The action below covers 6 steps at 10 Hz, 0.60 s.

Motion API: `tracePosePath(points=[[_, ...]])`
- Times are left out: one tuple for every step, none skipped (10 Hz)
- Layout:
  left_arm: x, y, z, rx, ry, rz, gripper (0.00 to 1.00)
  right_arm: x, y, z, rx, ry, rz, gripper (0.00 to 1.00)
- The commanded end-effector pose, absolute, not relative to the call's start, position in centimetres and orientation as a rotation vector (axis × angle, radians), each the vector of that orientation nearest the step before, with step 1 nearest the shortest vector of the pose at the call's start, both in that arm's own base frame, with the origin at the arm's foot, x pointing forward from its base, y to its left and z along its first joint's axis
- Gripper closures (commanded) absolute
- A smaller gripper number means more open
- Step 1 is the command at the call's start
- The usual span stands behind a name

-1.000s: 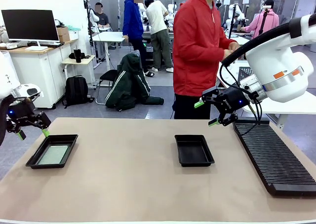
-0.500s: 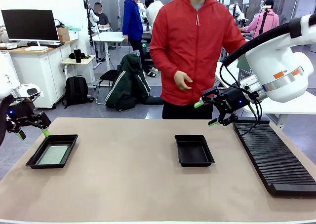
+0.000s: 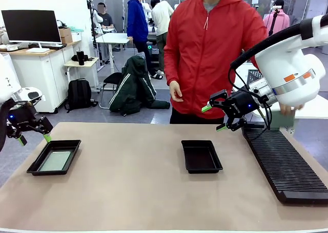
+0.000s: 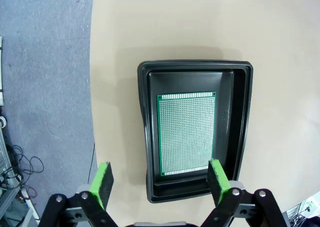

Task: Inspect and transfer BCBs to ESD trays.
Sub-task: Pick up the Blank PCB from the PCB Rack and place it in the right ESD tray.

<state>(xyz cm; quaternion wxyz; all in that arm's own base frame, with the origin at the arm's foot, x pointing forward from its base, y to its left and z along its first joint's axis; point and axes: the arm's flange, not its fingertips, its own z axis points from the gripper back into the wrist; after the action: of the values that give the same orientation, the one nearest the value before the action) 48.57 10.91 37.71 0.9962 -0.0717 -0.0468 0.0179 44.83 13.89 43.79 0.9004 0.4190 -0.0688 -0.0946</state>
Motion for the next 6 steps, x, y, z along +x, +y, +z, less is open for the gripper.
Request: tracePosePath(points=[[48.59,11.06,37.47,-0.145,-0.1,0.035,0.0,44.85,13.89,43.87,0.865,-0.141,-0.196,0.0],[48.59,11.06,37.47,-0.145,-0.1,0.035,0.0,44.85,13.89,43.87,0.865,-0.141,-0.196,0.0],[48.59,11.06,37.47,-0.145,-0.1,0.035,0.0,44.85,13.89,43.87,0.865,-0.141,-0.196,0.0],[48.59,11.06,37.47,-0.145,-0.1,0.035,0.0,44.85,13.89,43.87,0.865,-0.141,-0.196,0.0],[48.59,11.06,37.47,-0.145,-0.1,0.035,0.0,44.85,13.89,43.87,0.865,-0.141,-0.196,0.0],[48.59,11.06,37.47,-0.145,-0.1,0.035,0.0,44.85,13.89,43.87,0.865,-0.141,-0.196,0.0]])
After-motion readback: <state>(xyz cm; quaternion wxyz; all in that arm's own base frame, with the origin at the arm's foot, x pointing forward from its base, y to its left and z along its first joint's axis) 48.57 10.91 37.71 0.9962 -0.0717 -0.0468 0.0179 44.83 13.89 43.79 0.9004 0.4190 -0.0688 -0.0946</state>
